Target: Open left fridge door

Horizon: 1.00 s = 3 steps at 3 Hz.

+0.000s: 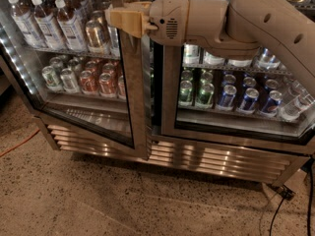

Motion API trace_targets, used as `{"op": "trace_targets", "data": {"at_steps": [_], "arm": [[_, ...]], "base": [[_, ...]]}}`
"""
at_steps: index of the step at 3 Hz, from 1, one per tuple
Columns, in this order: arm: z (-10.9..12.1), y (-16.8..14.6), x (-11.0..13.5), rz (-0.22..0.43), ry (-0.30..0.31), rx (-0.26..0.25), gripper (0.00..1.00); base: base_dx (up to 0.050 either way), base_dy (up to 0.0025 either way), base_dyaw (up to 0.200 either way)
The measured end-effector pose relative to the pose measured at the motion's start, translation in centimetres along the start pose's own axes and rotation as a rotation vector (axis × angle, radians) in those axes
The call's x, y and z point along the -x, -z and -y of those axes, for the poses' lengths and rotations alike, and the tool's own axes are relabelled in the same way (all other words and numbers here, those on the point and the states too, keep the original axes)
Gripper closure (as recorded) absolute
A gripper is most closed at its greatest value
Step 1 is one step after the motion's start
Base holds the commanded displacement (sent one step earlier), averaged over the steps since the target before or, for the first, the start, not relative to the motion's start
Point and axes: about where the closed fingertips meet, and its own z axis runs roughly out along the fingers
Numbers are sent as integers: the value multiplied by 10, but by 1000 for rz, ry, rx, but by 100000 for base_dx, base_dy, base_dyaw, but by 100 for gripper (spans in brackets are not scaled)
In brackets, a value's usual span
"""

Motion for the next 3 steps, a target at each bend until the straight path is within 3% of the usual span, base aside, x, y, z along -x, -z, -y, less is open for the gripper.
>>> {"op": "trace_targets", "data": {"at_steps": [2,3], "arm": [[0,0,0,0,0,0,100],[0,0,0,0,0,0,100]], "base": [[-4949,-2,12],[5,-6,-19331]]}}
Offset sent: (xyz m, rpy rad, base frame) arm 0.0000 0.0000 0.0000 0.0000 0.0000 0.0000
